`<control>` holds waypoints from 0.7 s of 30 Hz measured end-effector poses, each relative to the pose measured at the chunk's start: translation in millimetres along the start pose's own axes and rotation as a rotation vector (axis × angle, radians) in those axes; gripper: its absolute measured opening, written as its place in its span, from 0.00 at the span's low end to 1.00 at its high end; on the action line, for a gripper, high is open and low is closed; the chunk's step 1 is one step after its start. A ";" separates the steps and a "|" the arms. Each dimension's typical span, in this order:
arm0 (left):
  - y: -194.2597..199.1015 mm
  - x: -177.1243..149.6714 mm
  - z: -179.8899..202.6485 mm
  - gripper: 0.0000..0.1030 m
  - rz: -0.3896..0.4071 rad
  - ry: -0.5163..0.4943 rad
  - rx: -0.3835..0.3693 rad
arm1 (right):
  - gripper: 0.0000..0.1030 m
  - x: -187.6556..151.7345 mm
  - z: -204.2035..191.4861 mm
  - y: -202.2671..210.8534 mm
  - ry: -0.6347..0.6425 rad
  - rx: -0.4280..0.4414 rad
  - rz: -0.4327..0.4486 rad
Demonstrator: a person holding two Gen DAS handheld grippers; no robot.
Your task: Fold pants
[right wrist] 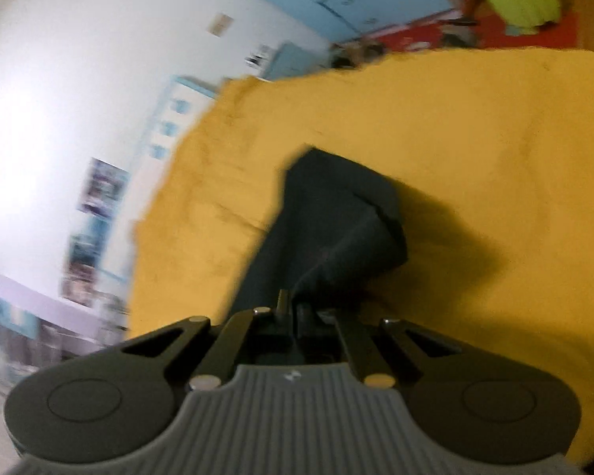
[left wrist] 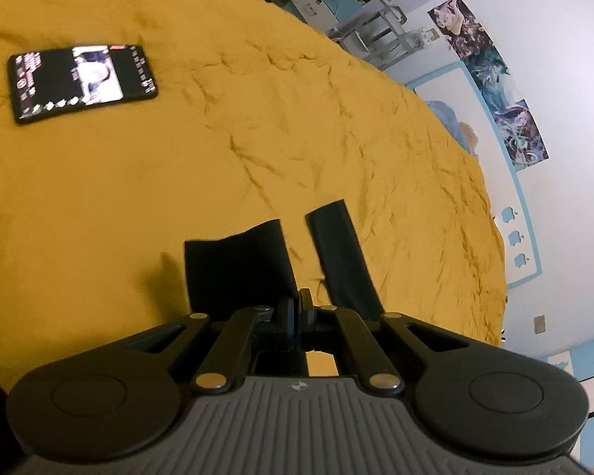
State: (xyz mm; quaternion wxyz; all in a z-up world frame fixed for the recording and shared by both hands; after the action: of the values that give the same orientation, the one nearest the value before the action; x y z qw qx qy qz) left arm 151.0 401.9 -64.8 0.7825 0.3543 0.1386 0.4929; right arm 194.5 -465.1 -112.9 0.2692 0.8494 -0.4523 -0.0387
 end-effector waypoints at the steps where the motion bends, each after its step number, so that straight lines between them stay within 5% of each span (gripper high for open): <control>1: -2.6 3.6 4.6 0.00 -0.002 0.001 -0.002 | 0.00 8.6 -6.8 -1.8 -0.006 0.019 0.001; 7: -32.9 28.0 37.4 0.01 -0.019 -0.027 0.024 | 0.00 49.2 -32.6 -29.8 -0.047 0.048 -0.018; 14: -92.9 61.6 68.0 0.01 -0.080 -0.003 0.071 | 0.00 85.2 -41.7 -87.8 -0.127 -0.030 -0.107; 21: -184.3 123.0 112.8 0.01 -0.099 0.054 0.141 | 0.00 157.4 -62.2 -169.5 -0.205 -0.056 -0.094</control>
State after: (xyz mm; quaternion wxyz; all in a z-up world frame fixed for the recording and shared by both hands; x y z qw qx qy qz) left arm 397.4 413.3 -95.8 0.7748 0.3879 0.2115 0.4522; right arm 432.9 -487.5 -115.3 0.2432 0.8533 -0.4360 -0.1503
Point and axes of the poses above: each gripper's, at about its wrist camera, not at the fingertips, and y roughly against the way its jaws point, z to its right, x to its top, the point moved 4 cm from there along -y, roughly the way its jaws point, and after that the axes turned 14 degrees about -z, right-handed, at the moved point
